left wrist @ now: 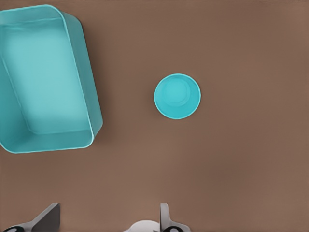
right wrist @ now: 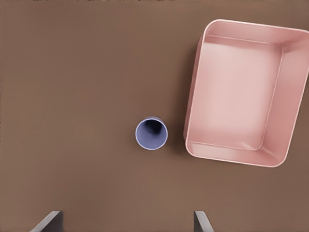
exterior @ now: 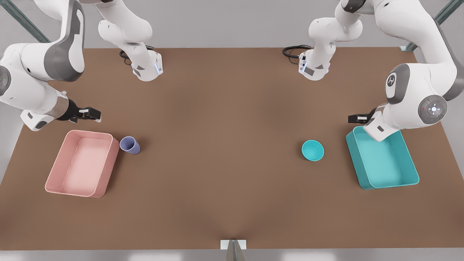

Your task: Put the bowls and cups in different boxes

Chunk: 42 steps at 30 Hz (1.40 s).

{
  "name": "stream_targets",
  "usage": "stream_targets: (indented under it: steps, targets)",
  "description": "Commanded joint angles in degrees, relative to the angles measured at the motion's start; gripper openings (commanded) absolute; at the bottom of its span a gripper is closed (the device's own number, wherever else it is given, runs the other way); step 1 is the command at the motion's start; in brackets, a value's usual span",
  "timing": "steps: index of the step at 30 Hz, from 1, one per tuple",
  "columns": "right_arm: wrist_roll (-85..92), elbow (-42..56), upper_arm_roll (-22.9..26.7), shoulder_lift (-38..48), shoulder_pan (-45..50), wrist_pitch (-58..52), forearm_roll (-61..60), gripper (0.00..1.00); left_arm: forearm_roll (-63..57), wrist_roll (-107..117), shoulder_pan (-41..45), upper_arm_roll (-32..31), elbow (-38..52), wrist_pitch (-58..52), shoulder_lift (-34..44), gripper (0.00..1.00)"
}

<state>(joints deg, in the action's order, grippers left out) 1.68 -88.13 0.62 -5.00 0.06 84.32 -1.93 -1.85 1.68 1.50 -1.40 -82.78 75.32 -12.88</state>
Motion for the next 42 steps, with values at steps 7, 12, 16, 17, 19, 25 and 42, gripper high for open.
stream_targets:
  steps: [7, 12, 16, 17, 19, 25, 42]
  targets:
    - [1.0, -9.4, -0.9, -7.4, 6.1, 17.0, 1.8, 1.0, -9.0, 11.5, 13.8, -0.1, -19.2, 33.8, -6.0, 1.0]
    - [0.5, -24.0, -1.0, -8.5, 6.7, 40.2, 1.5, 1.0, -9.4, 11.6, 14.5, -0.4, -25.1, 50.8, -10.1, 1.0]
    - [0.6, -24.0, -0.9, -12.9, 5.4, 43.9, 1.6, 1.0, -9.4, 11.3, 14.9, -0.7, -27.9, 51.2, -11.5, 1.0]
    - [0.6, -24.5, -0.9, -12.8, 5.2, 44.4, 1.6, 1.0, -9.4, 11.3, 15.1, -1.1, -28.0, 51.3, -12.0, 1.0]
    - [1.0, -28.1, -0.9, -12.1, 4.3, 47.7, 1.7, 1.0, -9.7, 11.3, 15.1, -1.5, -28.6, 51.6, -13.8, 1.0]
    - [1.0, -36.6, -1.0, -8.4, 4.3, 53.3, 1.5, 1.0, -11.3, 11.3, 14.7, -1.5, -30.2, 56.7, -17.4, 1.0]
    - [1.1, -38.5, -1.0, -12.2, 4.3, 53.3, 1.5, 0.99, -11.9, 11.0, 13.2, 3.9, -25.2, 44.9, -12.5, 0.21]
